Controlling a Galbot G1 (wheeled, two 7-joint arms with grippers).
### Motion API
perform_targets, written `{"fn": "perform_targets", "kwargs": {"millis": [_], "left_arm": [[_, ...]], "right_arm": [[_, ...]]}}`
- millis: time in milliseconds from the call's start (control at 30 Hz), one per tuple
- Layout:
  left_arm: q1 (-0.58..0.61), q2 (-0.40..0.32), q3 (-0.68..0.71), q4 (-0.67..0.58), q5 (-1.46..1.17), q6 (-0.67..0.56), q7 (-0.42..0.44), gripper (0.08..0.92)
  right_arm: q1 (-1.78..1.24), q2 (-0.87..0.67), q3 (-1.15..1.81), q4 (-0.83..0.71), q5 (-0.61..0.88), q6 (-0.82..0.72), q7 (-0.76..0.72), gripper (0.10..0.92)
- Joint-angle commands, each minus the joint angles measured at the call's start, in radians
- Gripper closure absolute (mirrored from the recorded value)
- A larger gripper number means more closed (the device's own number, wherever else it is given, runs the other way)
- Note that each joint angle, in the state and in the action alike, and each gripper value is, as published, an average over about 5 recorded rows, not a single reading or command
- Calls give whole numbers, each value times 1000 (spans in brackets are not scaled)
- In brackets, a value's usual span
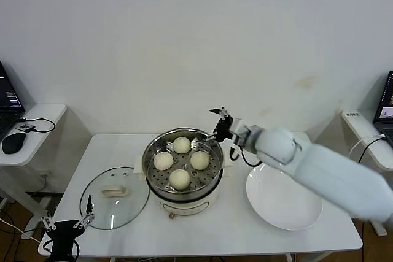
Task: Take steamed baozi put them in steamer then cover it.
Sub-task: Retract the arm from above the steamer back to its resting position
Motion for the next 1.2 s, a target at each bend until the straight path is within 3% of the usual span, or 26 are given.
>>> {"fn": "perform_targets", "kwargs": {"millis": [33, 333, 533, 700, 833, 1033, 1200], "left_arm": [[-5, 2, 8, 19, 66, 21, -4, 177], [-59, 38, -35, 106, 372, 17, 14, 177], [-98, 98, -114, 180, 776, 9, 20, 177], [-68, 152, -147, 192, 1069, -11, 47, 177], [-37, 149, -159, 191, 1222, -17, 68, 177], [-36, 140, -138, 180, 1302, -21, 76, 177], [-115, 130, -74, 202, 1339, -18, 84, 177]], "right_arm": [[-928, 142, 913, 98, -245, 399, 32, 203], [-1261, 568, 1250, 159, -368, 492, -164, 203], [-1415, 751, 1332, 195, -373, 515, -125, 203], [-1493, 780, 1356, 205, -390, 549, -78, 203], [-1512, 780, 1381, 220, -378, 550, -46, 203], [-1494, 781, 1409, 220, -362, 542, -4, 203], [-1479, 780, 1427, 196, -360, 528, 21, 203]]}}
